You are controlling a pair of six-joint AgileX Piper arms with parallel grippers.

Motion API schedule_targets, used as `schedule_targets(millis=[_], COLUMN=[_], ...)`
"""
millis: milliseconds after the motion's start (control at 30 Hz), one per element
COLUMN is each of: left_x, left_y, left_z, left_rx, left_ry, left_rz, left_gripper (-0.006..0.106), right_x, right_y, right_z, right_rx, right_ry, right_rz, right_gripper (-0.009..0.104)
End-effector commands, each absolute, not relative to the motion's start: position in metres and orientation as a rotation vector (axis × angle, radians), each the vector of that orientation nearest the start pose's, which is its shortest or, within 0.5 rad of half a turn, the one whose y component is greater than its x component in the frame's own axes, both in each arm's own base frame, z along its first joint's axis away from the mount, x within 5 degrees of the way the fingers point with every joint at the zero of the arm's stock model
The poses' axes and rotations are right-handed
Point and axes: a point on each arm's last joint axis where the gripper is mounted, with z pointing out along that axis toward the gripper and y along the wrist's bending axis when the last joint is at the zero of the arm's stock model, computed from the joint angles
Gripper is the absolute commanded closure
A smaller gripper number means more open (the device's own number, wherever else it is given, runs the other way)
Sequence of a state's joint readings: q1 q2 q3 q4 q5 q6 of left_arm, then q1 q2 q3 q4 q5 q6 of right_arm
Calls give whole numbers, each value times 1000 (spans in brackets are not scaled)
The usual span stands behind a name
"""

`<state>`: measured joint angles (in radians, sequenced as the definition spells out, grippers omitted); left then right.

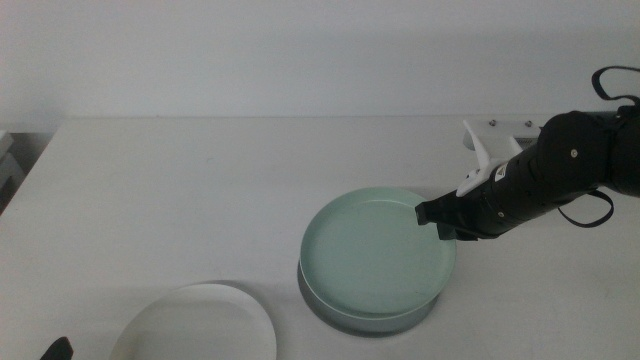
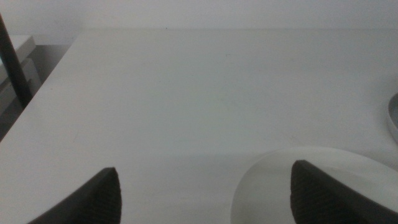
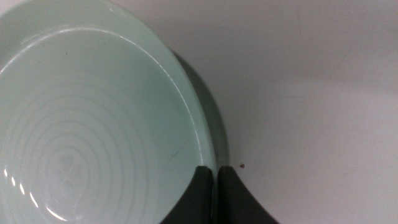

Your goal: Stack the three bowls on top of each other.

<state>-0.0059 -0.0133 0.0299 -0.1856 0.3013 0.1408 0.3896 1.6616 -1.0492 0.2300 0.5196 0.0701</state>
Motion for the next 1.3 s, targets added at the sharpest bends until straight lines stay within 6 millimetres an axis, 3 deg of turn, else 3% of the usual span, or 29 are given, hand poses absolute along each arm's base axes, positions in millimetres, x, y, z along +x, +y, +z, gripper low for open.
schedule_targets(millis=[0,333,433,567,667,800,900,1100,1267], left_x=[55,55,55,55,55,55,55,55,55], left_y=[-4,-4,-4,-4,-4,-4,-4,-4,-4], left_z=[183,183,183,183,183,183,183,183,183], left_rx=[-8,-8,-8,-8,-8,-8,-8,-8,-8], left_ry=[1713,1713,1713,1713,1713,1713,1713,1713,1713], left_rz=[-82,-82,-82,-82,-82,-82,-82,-82,-82], left_gripper=[12,12,12,12,12,12,12,12,12], right_x=[312,321,321,318,309,281,253,184,122], right_y=[139,145,145,145,141,131,122,96,71], right_z=[238,214,213,218,241,299,341,405,431], right_rx=[-183,-167,-170,-188,-205,-343,-450,-532,-574], right_ry=[2512,2555,2560,2567,2525,2383,2282,2032,1869], right_rz=[408,410,411,418,437,442,444,444,426], right_gripper=[95,90,80,56,38,23,22,26,29])
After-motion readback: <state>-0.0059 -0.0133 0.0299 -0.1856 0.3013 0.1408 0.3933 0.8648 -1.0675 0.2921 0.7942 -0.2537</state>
